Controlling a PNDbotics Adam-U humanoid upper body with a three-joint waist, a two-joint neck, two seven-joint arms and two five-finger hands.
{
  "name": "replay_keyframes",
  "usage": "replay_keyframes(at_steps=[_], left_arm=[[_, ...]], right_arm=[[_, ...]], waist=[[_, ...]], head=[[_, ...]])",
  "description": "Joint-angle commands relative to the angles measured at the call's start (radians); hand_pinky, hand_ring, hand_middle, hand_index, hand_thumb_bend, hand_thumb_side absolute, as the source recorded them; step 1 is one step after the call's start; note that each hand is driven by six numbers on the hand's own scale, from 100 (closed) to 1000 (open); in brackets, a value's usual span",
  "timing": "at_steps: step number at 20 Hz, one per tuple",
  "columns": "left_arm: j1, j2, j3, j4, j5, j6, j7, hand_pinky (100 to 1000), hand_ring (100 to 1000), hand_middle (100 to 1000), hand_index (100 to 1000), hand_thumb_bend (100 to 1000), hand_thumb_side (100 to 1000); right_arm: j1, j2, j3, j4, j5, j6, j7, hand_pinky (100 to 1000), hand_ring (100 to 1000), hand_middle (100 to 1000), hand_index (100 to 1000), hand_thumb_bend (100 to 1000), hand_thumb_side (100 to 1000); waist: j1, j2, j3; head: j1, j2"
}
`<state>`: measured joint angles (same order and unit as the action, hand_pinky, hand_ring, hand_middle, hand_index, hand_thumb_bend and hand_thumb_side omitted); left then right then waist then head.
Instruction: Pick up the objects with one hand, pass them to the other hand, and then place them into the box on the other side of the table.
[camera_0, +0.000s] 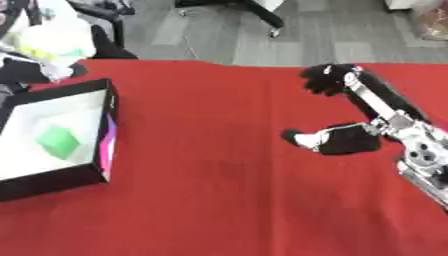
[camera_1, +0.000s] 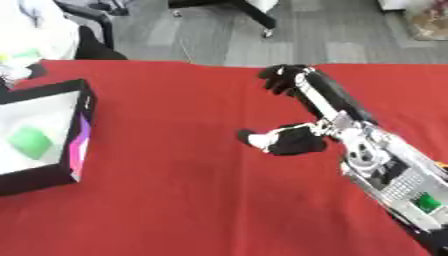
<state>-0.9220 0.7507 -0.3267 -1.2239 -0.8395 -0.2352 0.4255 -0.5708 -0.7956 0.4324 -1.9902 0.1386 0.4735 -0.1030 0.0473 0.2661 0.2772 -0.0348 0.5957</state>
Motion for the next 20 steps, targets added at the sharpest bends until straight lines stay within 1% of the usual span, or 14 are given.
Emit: replay_keyframes(at_steps=[1, 2, 4, 7, 9, 10, 11, 12, 13, 14, 15, 16, 17, 20], left_arm=[[-0.008, 0.035, 0.028, 0.047, -0.037, -0.017, 0.004, 100, 100, 100, 136, 767, 320], [-0.008, 0.032, 0.030, 0.065, -0.045, -0.019, 0.005, 100, 100, 100, 136, 757, 322], [-0.007, 0.027, 0.030, 0.093, -0.064, -0.029, 0.003, 104, 100, 109, 143, 718, 386], [-0.004, 0.020, 0.038, 0.125, -0.101, -0.046, 0.000, 113, 100, 113, 146, 696, 412], [0.000, 0.016, 0.045, 0.147, -0.120, -0.046, 0.001, 107, 100, 123, 151, 674, 398], [0.002, 0.014, 0.049, 0.158, -0.123, -0.045, 0.004, 100, 108, 151, 167, 652, 373], [0.004, 0.011, 0.055, 0.171, -0.118, -0.045, 0.008, 163, 230, 240, 234, 621, 375], [0.006, 0.009, 0.058, 0.182, -0.106, -0.044, 0.010, 262, 323, 318, 320, 600, 399], [0.006, 0.008, 0.059, 0.191, -0.095, -0.044, 0.004, 507, 479, 436, 470, 589, 477], [0.007, 0.009, 0.057, 0.200, -0.091, -0.043, -0.011, 649, 579, 537, 605, 625, 557], [0.007, 0.010, 0.057, 0.206, -0.093, -0.041, -0.029, 830, 709, 646, 736, 652, 610], [0.007, 0.011, 0.058, 0.212, -0.100, -0.037, -0.053, 907, 796, 742, 818, 690, 633], [0.007, 0.012, 0.058, 0.217, -0.114, -0.035, -0.085, 946, 840, 789, 864, 725, 622], [0.003, 0.017, 0.068, 0.221, -0.179, -0.017, -0.158, 972, 846, 799, 871, 765, 656]], right_arm=[[-0.008, -0.033, -0.022, -0.010, -0.005, -0.001, -0.025, 772, 742, 694, 826, 557, 248], [-0.008, -0.034, -0.025, -0.010, -0.008, -0.004, -0.033, 772, 742, 694, 825, 554, 247], [-0.011, -0.034, -0.029, -0.010, -0.011, -0.006, -0.044, 771, 739, 691, 821, 537, 241], [-0.016, -0.033, -0.034, -0.010, -0.013, -0.010, -0.056, 769, 735, 687, 814, 540, 241], [-0.013, -0.031, -0.037, -0.010, -0.014, -0.009, -0.065, 769, 733, 685, 807, 515, 231], [-0.011, -0.030, -0.038, -0.010, -0.015, -0.007, -0.069, 768, 732, 683, 800, 485, 212], [-0.010, -0.028, -0.039, -0.010, -0.017, -0.005, -0.073, 766, 731, 681, 796, 488, 212], [-0.009, -0.026, -0.041, -0.010, -0.020, -0.004, -0.077, 766, 731, 681, 796, 490, 214], [-0.010, -0.025, -0.042, -0.010, -0.023, -0.004, -0.080, 766, 731, 682, 796, 490, 215], [-0.010, -0.024, -0.042, -0.010, -0.025, -0.004, -0.082, 766, 732, 682, 796, 491, 215], [-0.011, -0.024, -0.042, -0.010, -0.025, -0.004, -0.083, 765, 731, 682, 795, 492, 215], [-0.011, -0.023, -0.043, -0.010, -0.025, -0.004, -0.085, 765, 731, 682, 794, 491, 215], [-0.011, -0.024, -0.043, -0.010, -0.025, -0.003, -0.086, 766, 732, 683, 795, 492, 215], [-0.009, -0.024, -0.044, -0.010, -0.028, -0.004, -0.087, 765, 731, 682, 795, 500, 219]], waist=[[-0.001, -0.033, -0.003], [0.000, -0.032, -0.004], [0.000, -0.030, -0.007], [-0.002, -0.026, -0.008], [-0.005, -0.023, -0.009], [-0.006, -0.021, -0.010], [-0.007, -0.020, -0.010], [-0.008, -0.018, -0.010], [-0.008, -0.017, -0.010], [-0.008, -0.016, -0.009], [-0.008, -0.015, -0.008], [-0.008, -0.015, -0.008], [-0.008, -0.014, -0.008], [-0.007, -0.015, -0.007]], head=[[0.041, -0.001], [0.049, 0.000], [0.053, 0.006], [0.052, 0.009], [0.055, 0.009], [0.055, 0.008], [0.055, 0.006], [0.056, 0.005], [0.056, 0.005], [0.056, 0.005], [0.056, 0.006], [0.054, 0.006], [0.052, 0.007], [0.043, 0.007]])
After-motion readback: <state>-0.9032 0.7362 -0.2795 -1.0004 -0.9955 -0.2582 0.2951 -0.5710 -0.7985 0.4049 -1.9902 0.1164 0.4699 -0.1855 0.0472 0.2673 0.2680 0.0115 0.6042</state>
